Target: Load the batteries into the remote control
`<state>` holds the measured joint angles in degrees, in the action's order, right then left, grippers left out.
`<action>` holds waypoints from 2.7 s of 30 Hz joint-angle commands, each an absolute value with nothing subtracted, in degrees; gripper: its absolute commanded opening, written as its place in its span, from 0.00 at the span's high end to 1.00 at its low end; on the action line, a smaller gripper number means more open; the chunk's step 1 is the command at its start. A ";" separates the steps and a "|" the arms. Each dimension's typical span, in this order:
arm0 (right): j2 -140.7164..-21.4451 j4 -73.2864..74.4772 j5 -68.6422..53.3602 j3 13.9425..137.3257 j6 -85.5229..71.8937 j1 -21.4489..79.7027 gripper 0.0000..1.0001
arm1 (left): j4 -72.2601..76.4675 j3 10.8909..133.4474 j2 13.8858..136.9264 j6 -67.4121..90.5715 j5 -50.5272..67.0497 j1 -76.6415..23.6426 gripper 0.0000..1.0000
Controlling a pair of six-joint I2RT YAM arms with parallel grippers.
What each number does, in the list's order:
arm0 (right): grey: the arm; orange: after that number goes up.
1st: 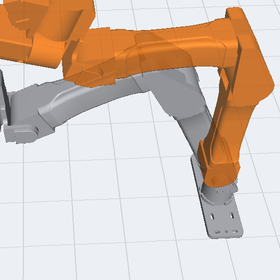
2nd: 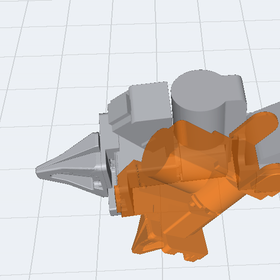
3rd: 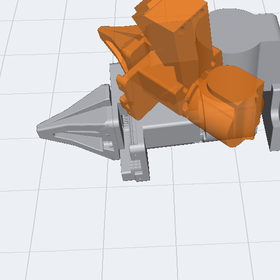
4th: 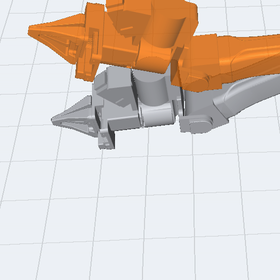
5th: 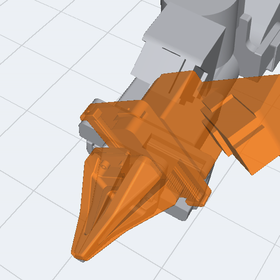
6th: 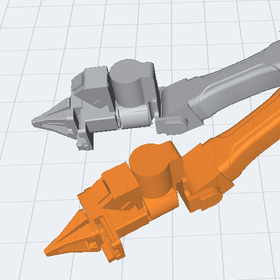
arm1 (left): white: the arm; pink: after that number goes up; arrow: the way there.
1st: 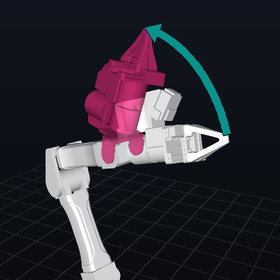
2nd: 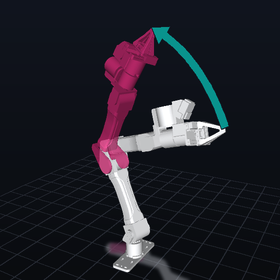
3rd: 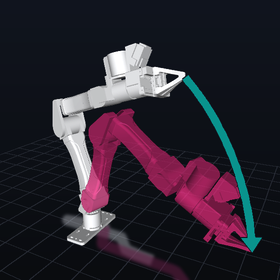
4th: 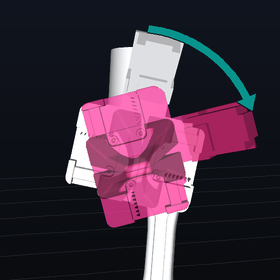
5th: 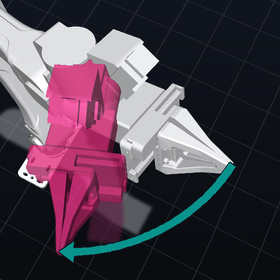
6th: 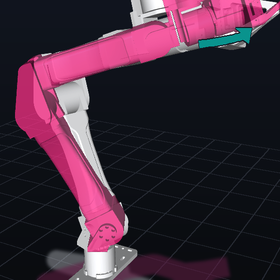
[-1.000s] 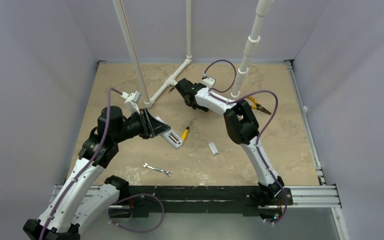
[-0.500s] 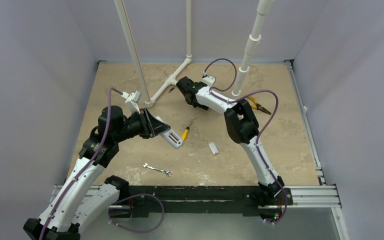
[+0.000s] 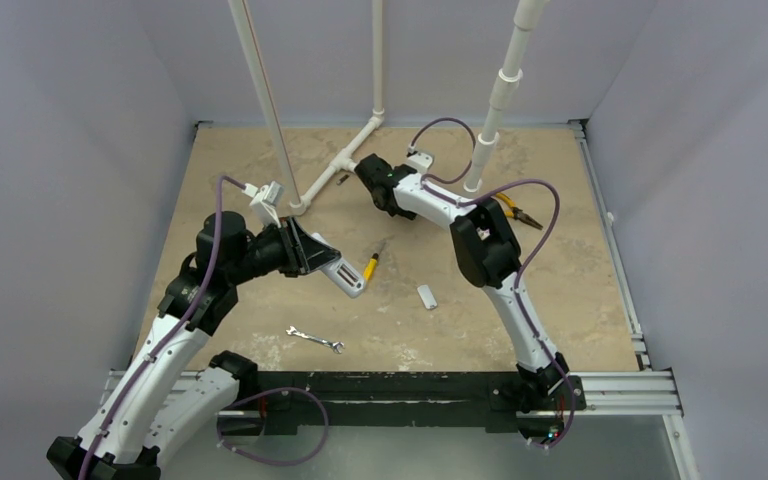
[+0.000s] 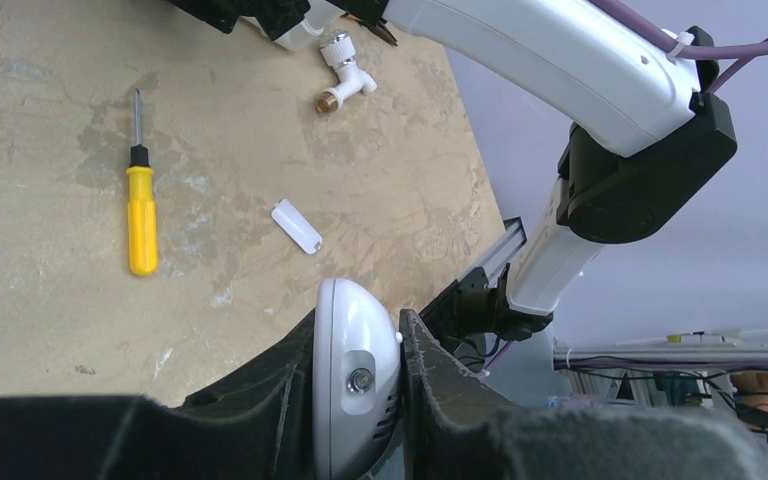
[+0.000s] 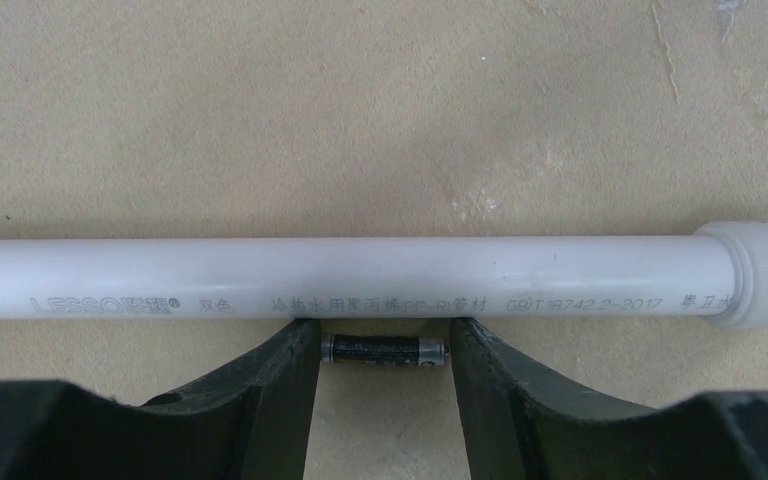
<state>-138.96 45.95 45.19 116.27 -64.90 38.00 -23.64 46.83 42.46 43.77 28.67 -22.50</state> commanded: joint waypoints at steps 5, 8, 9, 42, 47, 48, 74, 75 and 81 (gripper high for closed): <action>-137.20 48.28 46.56 110.97 -67.03 34.54 0.58 | -19.40 47.81 41.51 43.43 27.68 -22.12 1.00; -135.68 47.15 45.94 108.29 -67.22 34.54 0.59 | -19.07 47.31 41.29 43.77 27.74 -22.14 1.00; -135.25 46.67 45.55 107.36 -67.10 34.54 0.61 | -19.19 47.22 41.31 43.74 27.67 -22.07 1.00; -100.39 0.34 23.22 56.84 -21.69 42.60 0.76 | -22.18 49.81 42.32 41.89 25.77 -22.15 1.00; -101.76 0.85 17.41 57.99 -18.98 42.66 0.75 | -25.03 52.10 42.23 39.82 24.02 -22.11 1.00; -101.74 0.37 14.81 57.83 -18.05 42.71 0.74 | -25.38 52.38 42.12 39.68 23.87 -22.14 1.00; -97.33 -2.53 -0.21 55.63 -3.82 45.67 0.33 | -27.14 53.90 41.23 39.91 23.03 -22.15 1.00; -97.33 -2.12 -0.21 56.71 -3.21 45.58 0.32 | -27.50 54.50 41.04 39.86 22.95 -22.13 1.00; -99.81 -1.46 -4.21 64.93 2.01 43.86 0.31 | -29.59 58.25 38.73 40.21 23.32 -22.10 1.00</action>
<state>-99.04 -0.23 -1.26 57.82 -3.05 45.41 -29.93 53.60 41.19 40.84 23.27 -22.50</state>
